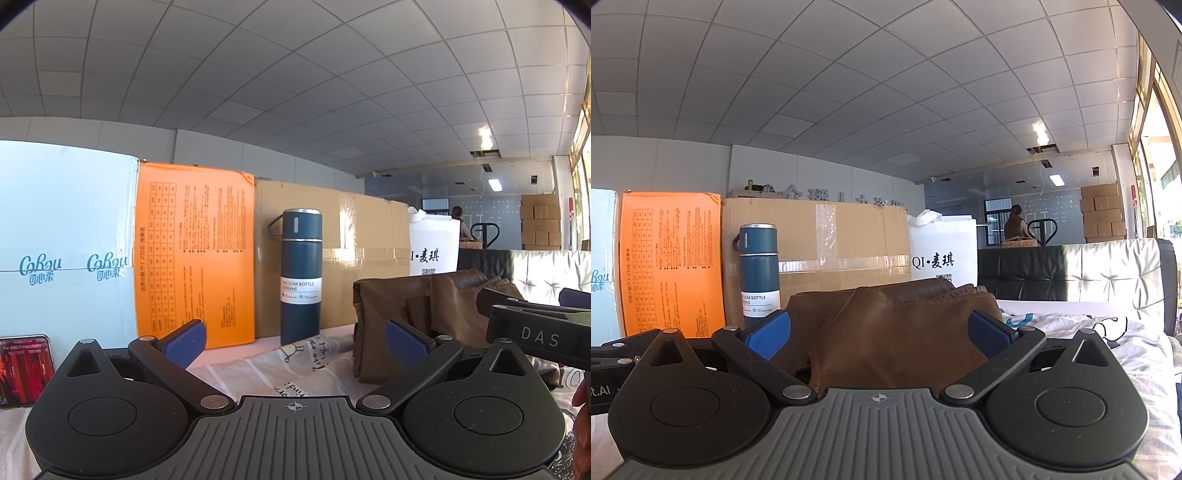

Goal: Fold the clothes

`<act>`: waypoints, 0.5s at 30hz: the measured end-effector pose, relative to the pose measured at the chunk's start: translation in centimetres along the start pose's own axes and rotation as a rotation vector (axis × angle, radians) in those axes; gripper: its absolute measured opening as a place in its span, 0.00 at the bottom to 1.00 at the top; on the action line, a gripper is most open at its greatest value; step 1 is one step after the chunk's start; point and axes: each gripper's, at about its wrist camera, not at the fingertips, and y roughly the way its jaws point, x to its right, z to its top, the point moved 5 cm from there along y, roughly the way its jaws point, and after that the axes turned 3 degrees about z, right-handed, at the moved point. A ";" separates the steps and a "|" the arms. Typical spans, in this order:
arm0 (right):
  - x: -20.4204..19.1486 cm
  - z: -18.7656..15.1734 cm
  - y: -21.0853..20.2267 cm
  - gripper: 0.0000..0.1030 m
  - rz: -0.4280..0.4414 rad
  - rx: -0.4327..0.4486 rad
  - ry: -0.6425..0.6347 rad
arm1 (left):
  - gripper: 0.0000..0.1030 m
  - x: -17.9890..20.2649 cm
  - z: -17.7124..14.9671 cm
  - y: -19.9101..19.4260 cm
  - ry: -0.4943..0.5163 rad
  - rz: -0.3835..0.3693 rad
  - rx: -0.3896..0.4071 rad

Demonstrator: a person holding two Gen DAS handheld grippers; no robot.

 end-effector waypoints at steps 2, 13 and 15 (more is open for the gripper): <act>0.0 0.0 0.0 1.00 0.000 0.000 -0.001 | 1.00 0.0 0.0 -0.1 0.002 0.000 0.001; 0.0 -0.1 0.1 1.00 0.009 -0.006 0.001 | 1.00 0.3 0.1 -0.4 0.020 0.000 0.018; -0.1 -0.1 0.1 1.00 0.013 -0.006 -0.002 | 1.00 0.2 0.0 -0.3 0.017 0.000 0.015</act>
